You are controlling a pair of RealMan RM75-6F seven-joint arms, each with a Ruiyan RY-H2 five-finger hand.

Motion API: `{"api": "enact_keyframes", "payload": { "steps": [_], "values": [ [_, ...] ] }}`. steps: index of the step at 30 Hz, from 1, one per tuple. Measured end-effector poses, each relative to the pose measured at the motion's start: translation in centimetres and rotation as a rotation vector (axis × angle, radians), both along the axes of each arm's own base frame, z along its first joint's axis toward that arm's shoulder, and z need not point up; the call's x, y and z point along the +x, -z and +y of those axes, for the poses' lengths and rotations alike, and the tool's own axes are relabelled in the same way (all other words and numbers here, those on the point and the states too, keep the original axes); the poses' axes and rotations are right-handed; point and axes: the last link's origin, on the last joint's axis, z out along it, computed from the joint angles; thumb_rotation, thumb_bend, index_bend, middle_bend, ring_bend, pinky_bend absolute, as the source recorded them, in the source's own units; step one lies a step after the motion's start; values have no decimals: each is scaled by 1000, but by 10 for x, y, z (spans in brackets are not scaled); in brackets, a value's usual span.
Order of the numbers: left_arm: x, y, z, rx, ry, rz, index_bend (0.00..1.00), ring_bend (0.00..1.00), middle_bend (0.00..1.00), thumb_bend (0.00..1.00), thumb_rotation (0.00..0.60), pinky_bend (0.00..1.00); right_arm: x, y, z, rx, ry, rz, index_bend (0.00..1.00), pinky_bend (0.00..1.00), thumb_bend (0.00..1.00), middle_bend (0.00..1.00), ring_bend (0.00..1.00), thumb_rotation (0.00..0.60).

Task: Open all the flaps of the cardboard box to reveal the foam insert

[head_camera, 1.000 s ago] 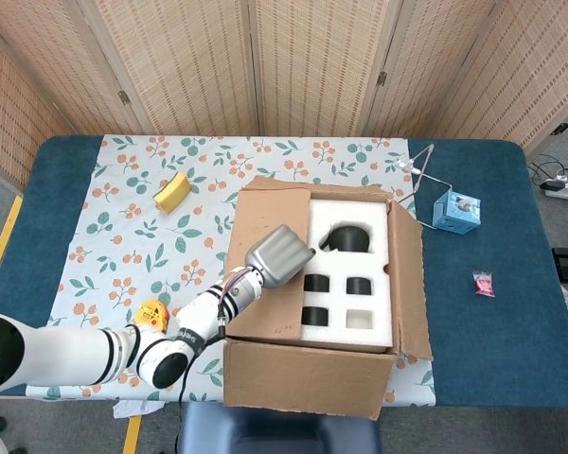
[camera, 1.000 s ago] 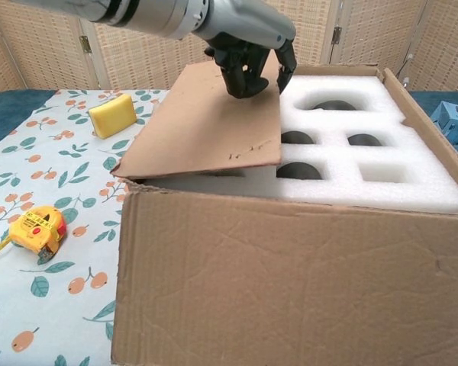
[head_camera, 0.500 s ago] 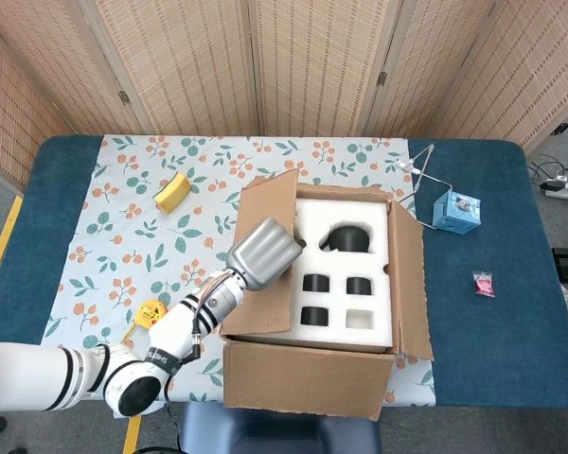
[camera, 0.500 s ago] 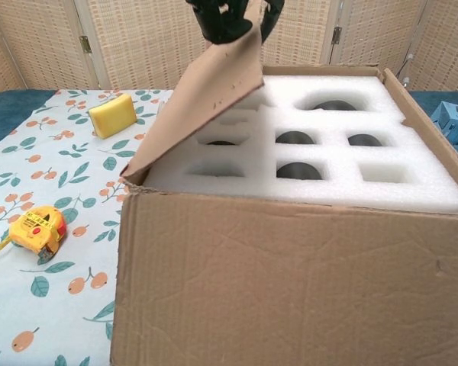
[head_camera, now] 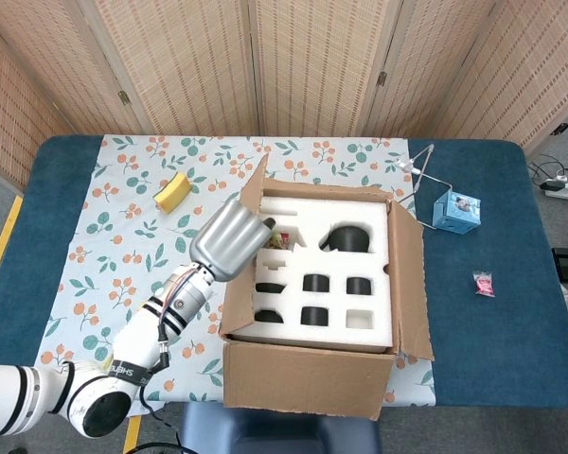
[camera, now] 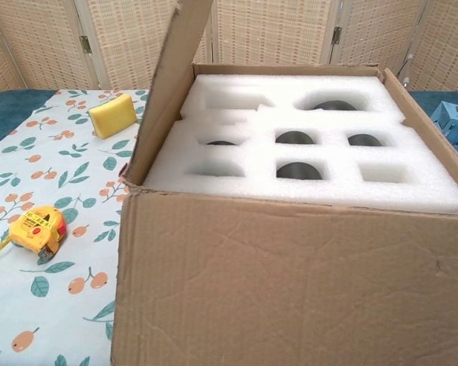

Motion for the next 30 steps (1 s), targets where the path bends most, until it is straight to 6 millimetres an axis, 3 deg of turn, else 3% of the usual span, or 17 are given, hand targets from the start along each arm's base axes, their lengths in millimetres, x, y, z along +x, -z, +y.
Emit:
{"api": "enact_keyframes", "payload": {
  "steps": [11, 17, 22, 25, 27, 30],
  "values": [
    [-50, -33, 11, 154, -125, 44, 460, 880, 882, 719, 600, 829, 2, 6, 1, 18, 4, -2, 71, 0, 458, 0, 79, 202],
    [-87, -53, 15, 218, -214, 51, 464, 874, 882, 719, 600, 829, 5, 9, 0, 30, 8, 4, 69, 0, 458, 0, 78, 204],
    [-114, -71, 11, 255, -272, 18, 433, 815, 847, 719, 600, 803, 10, 12, -3, 33, 9, 32, 66, 0, 459, 0, 79, 200],
    [-128, -79, 5, 275, -287, -1, 283, 620, 653, 718, 600, 610, 13, 12, -5, 33, 10, 48, 62, 0, 458, 0, 80, 202],
    [-140, -84, -2, 288, -300, -25, 164, 394, 465, 717, 600, 364, 17, 13, -8, 34, 7, 69, 62, 0, 458, 0, 81, 201],
    [-168, -91, -17, 310, -344, -91, 103, 219, 307, 695, 600, 174, 25, 17, -12, 43, 2, 107, 61, 0, 458, 0, 82, 206]
  ]
}}
